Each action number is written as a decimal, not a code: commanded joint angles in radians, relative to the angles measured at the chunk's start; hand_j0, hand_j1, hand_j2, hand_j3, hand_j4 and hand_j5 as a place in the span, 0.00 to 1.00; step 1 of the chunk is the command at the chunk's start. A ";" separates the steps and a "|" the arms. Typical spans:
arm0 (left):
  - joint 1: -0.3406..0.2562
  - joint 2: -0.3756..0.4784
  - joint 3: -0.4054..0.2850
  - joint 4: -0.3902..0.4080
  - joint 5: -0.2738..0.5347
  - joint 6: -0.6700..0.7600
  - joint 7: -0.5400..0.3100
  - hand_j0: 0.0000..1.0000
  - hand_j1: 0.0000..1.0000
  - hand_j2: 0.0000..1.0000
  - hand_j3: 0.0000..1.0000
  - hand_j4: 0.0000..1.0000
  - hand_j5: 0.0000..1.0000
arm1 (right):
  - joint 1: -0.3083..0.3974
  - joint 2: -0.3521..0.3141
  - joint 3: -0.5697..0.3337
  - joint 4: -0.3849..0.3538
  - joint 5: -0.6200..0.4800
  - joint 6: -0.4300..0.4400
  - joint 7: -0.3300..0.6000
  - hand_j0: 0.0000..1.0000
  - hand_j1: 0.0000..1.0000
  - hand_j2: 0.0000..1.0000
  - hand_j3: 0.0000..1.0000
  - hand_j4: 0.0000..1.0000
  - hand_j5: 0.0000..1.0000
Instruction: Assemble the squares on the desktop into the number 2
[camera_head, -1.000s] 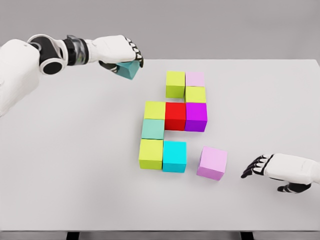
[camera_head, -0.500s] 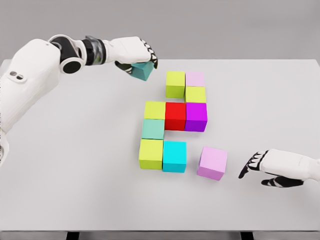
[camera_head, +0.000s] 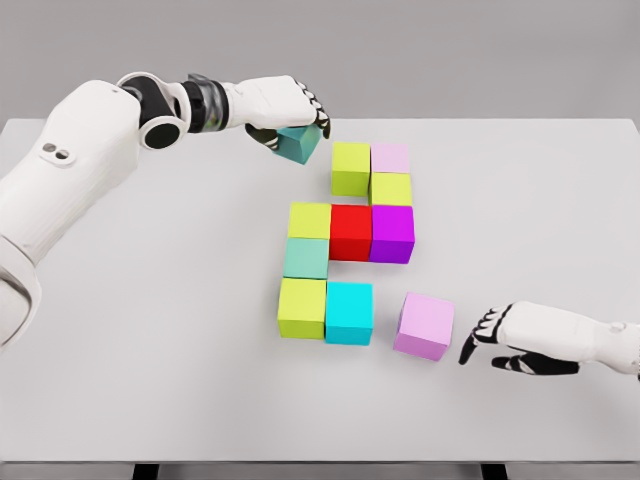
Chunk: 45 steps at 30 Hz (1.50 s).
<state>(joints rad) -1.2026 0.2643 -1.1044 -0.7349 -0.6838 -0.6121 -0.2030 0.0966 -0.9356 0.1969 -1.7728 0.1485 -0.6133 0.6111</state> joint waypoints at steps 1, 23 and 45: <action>0.000 -0.004 0.003 0.012 0.004 0.001 0.001 0.78 0.78 0.78 0.78 0.78 0.78 | 0.000 0.011 0.013 0.000 -0.007 0.002 0.000 0.58 0.58 0.58 0.58 0.58 0.58; 0.012 0.041 0.035 0.025 0.032 0.001 0.004 1.00 1.00 1.00 1.00 1.00 1.00 | -0.052 0.040 0.047 0.001 -0.006 0.002 0.000 0.58 0.58 0.58 0.58 0.58 0.58; 0.040 0.081 0.054 0.141 0.000 0.001 -0.009 0.63 0.63 0.63 0.63 0.63 0.63 | -0.074 0.043 0.024 0.004 -0.004 0.002 0.000 0.58 0.58 0.58 0.58 0.58 0.58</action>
<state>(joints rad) -1.1612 0.3566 -1.0548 -0.6076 -0.6852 -0.6122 -0.2102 0.0230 -0.8926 0.2218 -1.7683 0.1520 -0.6135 0.6111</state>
